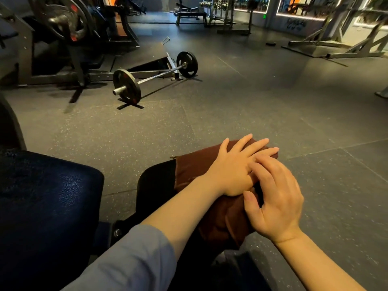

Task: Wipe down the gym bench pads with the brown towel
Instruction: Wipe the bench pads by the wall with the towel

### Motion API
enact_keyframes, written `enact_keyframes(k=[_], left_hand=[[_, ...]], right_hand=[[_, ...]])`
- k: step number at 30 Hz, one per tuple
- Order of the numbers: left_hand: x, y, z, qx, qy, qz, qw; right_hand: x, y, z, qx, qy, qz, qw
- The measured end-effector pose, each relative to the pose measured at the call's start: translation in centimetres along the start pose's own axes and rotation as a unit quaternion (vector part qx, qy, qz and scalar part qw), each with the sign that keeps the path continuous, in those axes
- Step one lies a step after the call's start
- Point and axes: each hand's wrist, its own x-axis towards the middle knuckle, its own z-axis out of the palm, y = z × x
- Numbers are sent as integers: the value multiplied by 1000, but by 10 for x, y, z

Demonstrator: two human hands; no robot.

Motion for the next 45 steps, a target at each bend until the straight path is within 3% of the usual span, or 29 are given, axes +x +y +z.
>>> enact_keyframes(k=[9, 22, 28, 35, 39, 45], left_hand=[[-10, -1, 6, -6, 38, -26, 999], [-128, 16, 32, -3, 55, -118, 992], [-95, 41, 22, 6, 24, -171, 985], [-62, 31, 19, 13, 9, -151, 988], [-24, 28, 13, 72, -12, -140, 987], [1, 25, 7, 34, 14, -132, 991]], right_hand=[[0, -1, -2, -11, -12, 16, 1000], [2, -10, -7, 13, -47, 95, 994], [10, -13, -10, 43, -74, 120, 989], [9, -11, -16, 128, -67, 140, 980], [8, -7, -17, 201, -47, 162, 965], [9, -3, -19, 235, -71, 192, 950]])
